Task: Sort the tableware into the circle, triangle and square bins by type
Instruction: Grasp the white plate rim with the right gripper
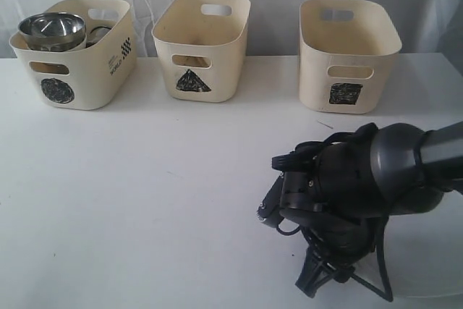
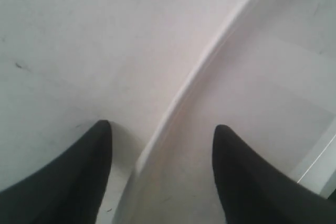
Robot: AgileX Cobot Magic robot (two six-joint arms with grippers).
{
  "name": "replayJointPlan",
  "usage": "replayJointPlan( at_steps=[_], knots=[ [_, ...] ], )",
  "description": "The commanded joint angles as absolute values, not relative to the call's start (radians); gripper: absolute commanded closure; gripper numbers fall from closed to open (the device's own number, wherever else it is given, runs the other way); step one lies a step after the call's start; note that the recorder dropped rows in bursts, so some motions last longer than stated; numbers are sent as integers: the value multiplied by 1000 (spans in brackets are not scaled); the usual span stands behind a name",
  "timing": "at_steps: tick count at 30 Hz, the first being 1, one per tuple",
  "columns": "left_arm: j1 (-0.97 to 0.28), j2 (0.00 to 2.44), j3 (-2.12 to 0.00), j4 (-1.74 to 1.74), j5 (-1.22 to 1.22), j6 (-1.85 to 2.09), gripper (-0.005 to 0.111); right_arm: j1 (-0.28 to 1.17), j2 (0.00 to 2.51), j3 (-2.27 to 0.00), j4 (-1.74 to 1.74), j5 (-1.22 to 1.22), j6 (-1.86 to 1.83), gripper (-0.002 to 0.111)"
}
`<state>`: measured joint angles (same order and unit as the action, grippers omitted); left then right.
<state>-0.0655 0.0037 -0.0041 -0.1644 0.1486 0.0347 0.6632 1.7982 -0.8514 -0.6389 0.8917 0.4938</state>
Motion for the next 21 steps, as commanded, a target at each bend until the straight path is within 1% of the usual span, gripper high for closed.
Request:
replayJointPlan(
  at_steps=[1, 6, 8, 10, 15, 21],
  knots=[
    [-71, 0, 0, -170, 151, 34, 107, 667, 1819, -830, -654, 893, 502, 54],
    [-71, 0, 0, -170, 151, 34, 107, 667, 1841, -784, -659, 883, 502, 54],
    [-71, 0, 0, -170, 151, 34, 107, 667, 1841, -767, -659, 874, 507, 57],
    [-71, 0, 0, -170, 151, 34, 107, 667, 1841, -757, -659, 872, 521, 68],
    [-71, 0, 0, -170, 151, 34, 107, 667, 1832, -755, -654, 847, 524, 109],
    [-71, 0, 0, -170, 151, 34, 107, 667, 1752, -755, -651, 813, 524, 108]
  ],
)
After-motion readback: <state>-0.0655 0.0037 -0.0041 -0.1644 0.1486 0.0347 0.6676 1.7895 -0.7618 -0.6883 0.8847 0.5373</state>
